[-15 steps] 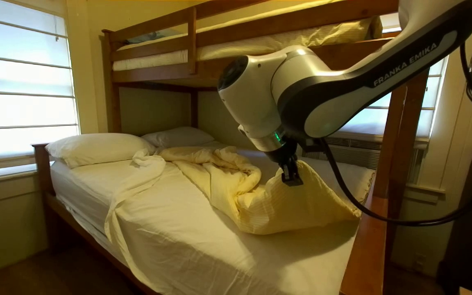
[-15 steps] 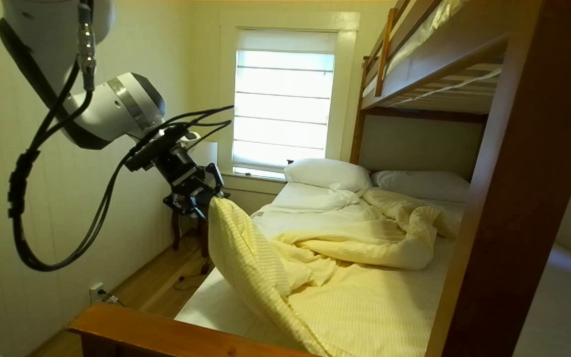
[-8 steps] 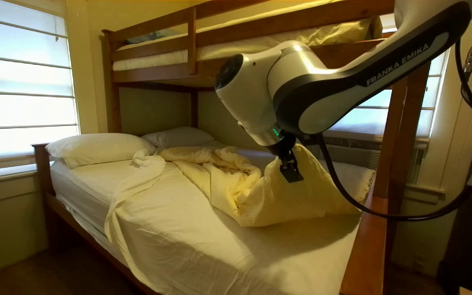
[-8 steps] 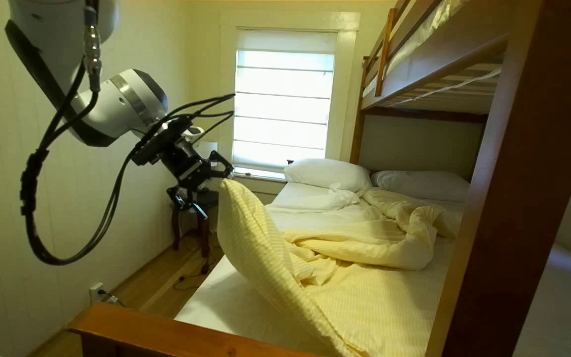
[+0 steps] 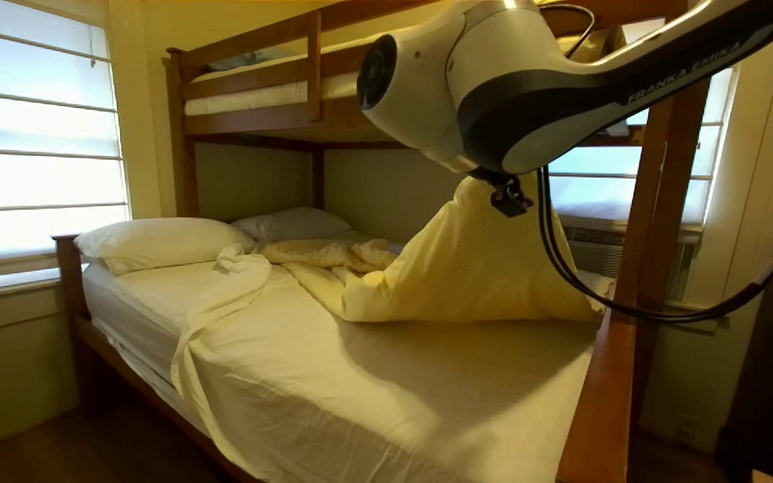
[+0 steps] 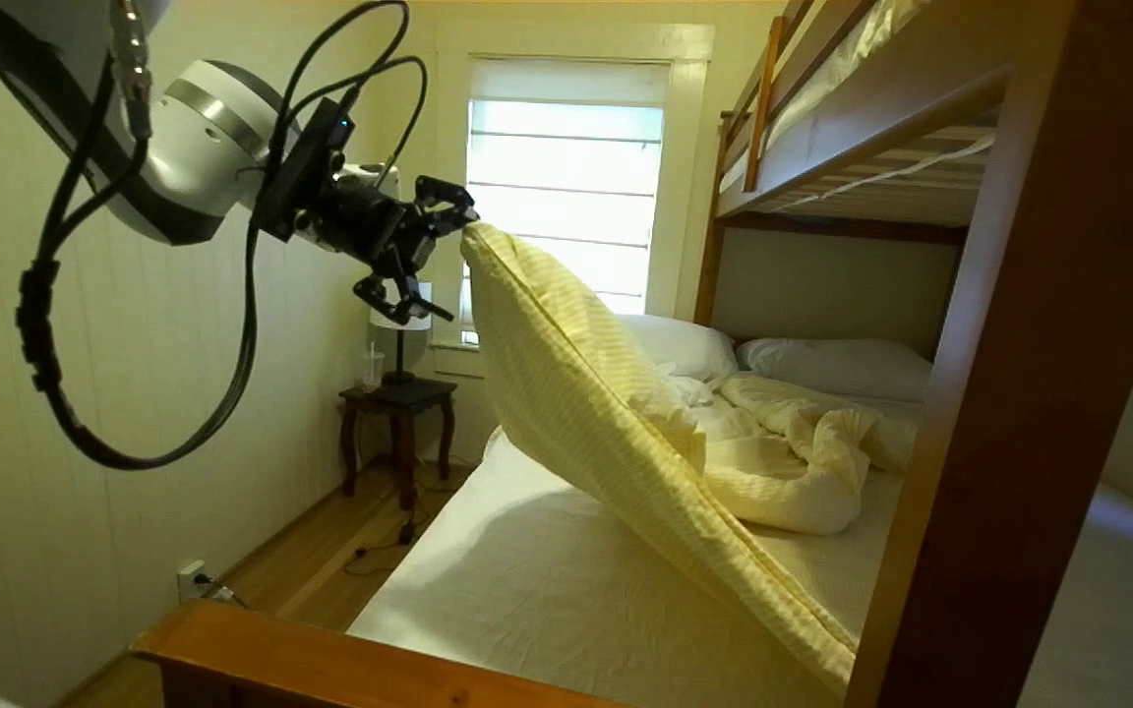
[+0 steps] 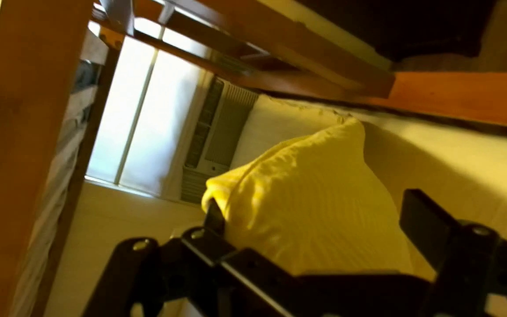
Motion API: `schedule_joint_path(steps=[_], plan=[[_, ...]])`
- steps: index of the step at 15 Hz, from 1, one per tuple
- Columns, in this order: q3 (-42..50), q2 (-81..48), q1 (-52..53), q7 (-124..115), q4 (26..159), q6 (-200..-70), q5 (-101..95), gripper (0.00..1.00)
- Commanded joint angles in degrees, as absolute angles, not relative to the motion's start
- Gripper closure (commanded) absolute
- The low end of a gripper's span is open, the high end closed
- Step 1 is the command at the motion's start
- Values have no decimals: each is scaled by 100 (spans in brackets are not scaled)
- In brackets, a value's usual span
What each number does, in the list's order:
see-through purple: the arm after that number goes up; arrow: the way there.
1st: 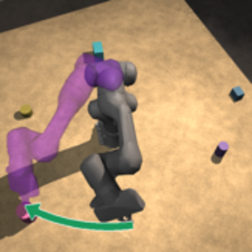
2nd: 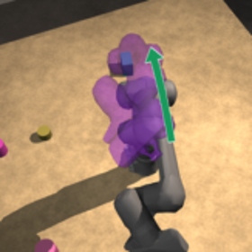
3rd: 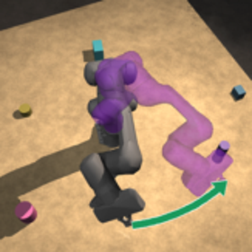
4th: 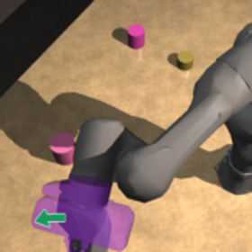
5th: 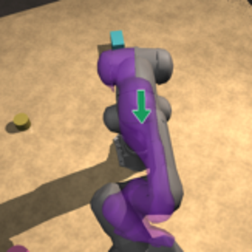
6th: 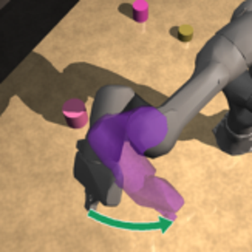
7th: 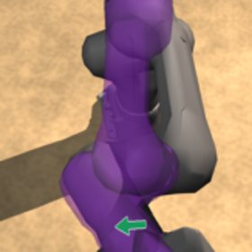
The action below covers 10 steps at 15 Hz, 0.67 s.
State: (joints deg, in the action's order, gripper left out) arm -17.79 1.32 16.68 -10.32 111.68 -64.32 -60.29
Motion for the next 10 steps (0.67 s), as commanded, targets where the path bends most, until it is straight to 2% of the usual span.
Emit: schedule_joint_path(steps=[1,6,10], plan=[[-1775,167,1699,-671,11365,-5614,-5656,0],[-1787,-83,1728,-379,11791,-5135,-4996,0],[-1827,-296,1783,31,11629,-4067,-5746,0]])
